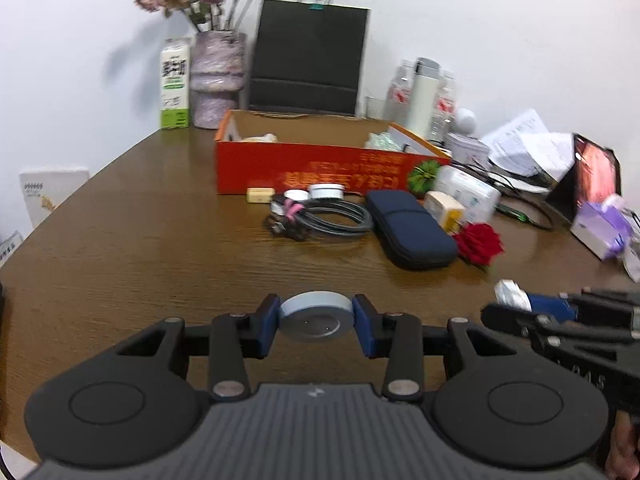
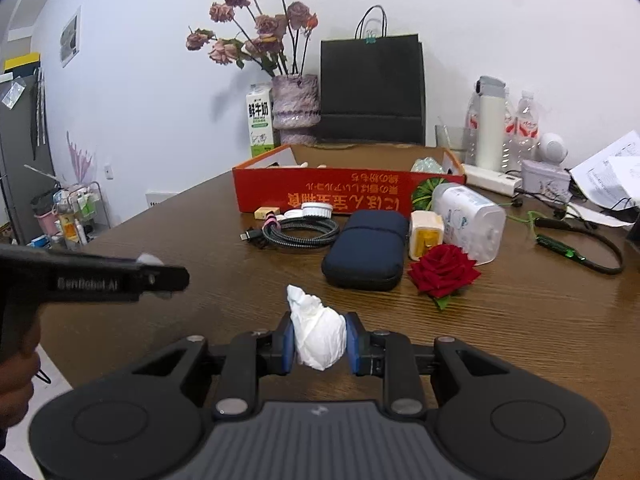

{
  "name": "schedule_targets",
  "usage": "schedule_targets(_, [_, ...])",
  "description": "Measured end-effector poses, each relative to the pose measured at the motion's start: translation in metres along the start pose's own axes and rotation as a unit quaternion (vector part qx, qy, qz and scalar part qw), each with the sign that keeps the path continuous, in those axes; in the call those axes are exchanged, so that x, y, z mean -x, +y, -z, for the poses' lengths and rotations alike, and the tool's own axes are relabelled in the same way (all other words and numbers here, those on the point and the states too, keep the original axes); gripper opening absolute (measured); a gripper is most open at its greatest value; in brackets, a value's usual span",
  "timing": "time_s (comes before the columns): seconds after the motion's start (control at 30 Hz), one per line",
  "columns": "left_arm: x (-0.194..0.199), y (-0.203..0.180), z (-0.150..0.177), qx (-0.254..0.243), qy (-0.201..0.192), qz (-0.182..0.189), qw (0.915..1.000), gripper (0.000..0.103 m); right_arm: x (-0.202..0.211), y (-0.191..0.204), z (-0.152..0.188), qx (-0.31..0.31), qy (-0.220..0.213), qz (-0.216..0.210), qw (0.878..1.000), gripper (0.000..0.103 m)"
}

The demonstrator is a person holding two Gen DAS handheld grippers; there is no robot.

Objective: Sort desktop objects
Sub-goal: 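Carry tissue and tape roll into the cardboard box and open both tools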

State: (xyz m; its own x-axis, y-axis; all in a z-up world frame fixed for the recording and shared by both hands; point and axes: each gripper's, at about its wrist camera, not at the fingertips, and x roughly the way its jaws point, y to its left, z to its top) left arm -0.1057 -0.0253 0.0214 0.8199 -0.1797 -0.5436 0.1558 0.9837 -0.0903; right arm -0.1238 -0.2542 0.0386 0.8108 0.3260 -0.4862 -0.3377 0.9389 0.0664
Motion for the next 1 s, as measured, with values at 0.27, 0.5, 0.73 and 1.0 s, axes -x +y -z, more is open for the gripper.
schedule_targets(0.27, [-0.009, -0.004, -0.022, 0.007, -0.012, 0.016, 0.9998, 0.04, 0.001, -0.017, -0.017, -0.03, -0.015, -0.015, 0.999, 0.024])
schedule_targets(0.5, [-0.063, 0.018, -0.139, 0.016, -0.067, 0.009, 0.9976, 0.04, -0.033, -0.047, -0.115, -0.033, -0.072, -0.049, 0.996, 0.024])
schedule_targets(0.73, [-0.208, 0.024, -0.238, -0.034, -0.058, -0.054, 0.9963, 0.041, -0.187, -0.096, -0.24, -0.009, 0.0, -0.04, 0.999, 0.024])
schedule_targets(1.0, [-0.344, 0.041, -0.26, -0.03, 0.091, -0.04, 0.9946, 0.042, -0.368, -0.118, -0.265, -0.002, 0.144, 0.016, 0.989, 0.025])
